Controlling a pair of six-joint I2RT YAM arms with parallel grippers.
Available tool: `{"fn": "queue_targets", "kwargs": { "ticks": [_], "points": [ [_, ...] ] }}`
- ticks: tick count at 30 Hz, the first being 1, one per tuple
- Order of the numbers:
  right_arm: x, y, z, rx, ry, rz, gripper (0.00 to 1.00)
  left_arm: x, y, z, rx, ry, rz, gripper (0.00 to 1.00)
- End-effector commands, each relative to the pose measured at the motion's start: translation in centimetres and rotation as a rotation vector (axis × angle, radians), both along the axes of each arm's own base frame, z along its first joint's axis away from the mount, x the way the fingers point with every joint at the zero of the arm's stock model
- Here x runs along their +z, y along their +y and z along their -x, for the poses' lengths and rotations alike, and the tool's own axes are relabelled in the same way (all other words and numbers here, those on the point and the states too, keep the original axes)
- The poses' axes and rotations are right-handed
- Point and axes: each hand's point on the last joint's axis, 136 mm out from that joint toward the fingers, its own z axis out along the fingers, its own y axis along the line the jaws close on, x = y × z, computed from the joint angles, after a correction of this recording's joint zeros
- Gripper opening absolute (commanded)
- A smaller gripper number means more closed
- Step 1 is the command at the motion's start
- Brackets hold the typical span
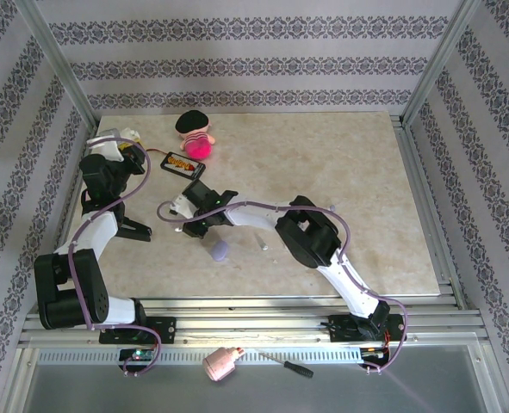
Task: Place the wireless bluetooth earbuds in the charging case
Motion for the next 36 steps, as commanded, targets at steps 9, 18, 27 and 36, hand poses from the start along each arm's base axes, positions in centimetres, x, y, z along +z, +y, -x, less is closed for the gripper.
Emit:
{"fn": "queue_targets", "kwargs": {
  "ticks": [9,18,27,36],
  "points": [
    [2.0,0.6,1.8,0.062,0.016,-0.044,0.52,0.7,0.0,0.5,-0.010,-0.019,-0.022,0.00],
    [1.2,2.2,1.2,0.068,0.020,-0.028,0.55,0.4,-0.1,0.6,-0.016,-0.011,-0.036,0.00],
    [0.6,3.9,0.9,0.090,0.029,-0.033,0.54,0.3,-0.1,0.7,-0.017,-0.009,-0.054,0.00],
    [-0.7,4.4,0.9,0.080,0.045,-0.016,0.38,0.1,-0.1,0.7,-0.020,-0.003,-0.059,0.00]
  ]
}}
